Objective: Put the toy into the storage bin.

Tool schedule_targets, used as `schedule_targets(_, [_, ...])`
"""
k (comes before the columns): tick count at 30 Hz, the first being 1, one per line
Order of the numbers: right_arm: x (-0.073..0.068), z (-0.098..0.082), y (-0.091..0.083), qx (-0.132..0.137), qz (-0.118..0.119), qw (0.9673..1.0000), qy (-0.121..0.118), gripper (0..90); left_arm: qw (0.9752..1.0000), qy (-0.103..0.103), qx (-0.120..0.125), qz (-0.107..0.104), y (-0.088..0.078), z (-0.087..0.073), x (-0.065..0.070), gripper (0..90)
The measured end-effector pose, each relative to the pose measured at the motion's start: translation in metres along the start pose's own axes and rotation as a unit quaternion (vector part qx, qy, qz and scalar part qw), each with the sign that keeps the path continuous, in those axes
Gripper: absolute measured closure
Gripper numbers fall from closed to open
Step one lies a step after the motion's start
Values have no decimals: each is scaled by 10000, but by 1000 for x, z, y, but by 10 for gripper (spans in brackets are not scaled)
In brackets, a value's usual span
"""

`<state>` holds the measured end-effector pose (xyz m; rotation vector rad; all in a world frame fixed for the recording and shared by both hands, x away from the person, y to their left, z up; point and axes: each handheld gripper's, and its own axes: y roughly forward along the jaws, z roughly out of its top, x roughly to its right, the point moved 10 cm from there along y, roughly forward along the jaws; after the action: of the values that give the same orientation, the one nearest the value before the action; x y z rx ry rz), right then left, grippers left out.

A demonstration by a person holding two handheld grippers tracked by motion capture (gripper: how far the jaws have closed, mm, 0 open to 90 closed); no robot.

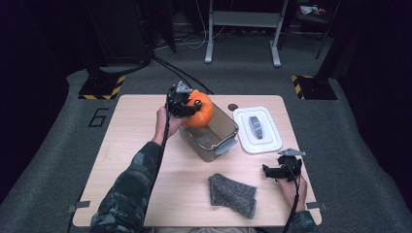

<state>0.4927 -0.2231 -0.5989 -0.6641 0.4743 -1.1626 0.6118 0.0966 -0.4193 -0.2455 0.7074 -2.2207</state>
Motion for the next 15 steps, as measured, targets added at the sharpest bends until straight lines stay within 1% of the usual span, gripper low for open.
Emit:
schedule_targets(3, [0, 0, 0, -4, 0, 10000, 7, 0, 10000, -16, -25, 5, 6, -2, -1, 621])
schedule_targets(4, [0, 0, 0, 2, 1, 10000, -3, 0, 10000, -35, -64, -1, 8, -4, -2, 620])
schedule_targets(9, [0, 0, 0, -4, -1, 10000, 9, 0, 9998, 8, -196, -22, 15, -10, -1, 608])
schedule_targets(10, [0, 0, 0, -2, 0, 10000, 3, 0, 9998, 21, -206, 0, 16, -11, -1, 606])
schedule_targets(12, [0, 0, 0, -10, -2, 10000, 22, 0, 9995, 29, -299, -16, 20, -14, -1, 600])
schedule_targets(15, [0, 0, 0, 1, 8, 10000, -13, 0, 9993, 23, -372, -39, 23, -17, 0, 589])
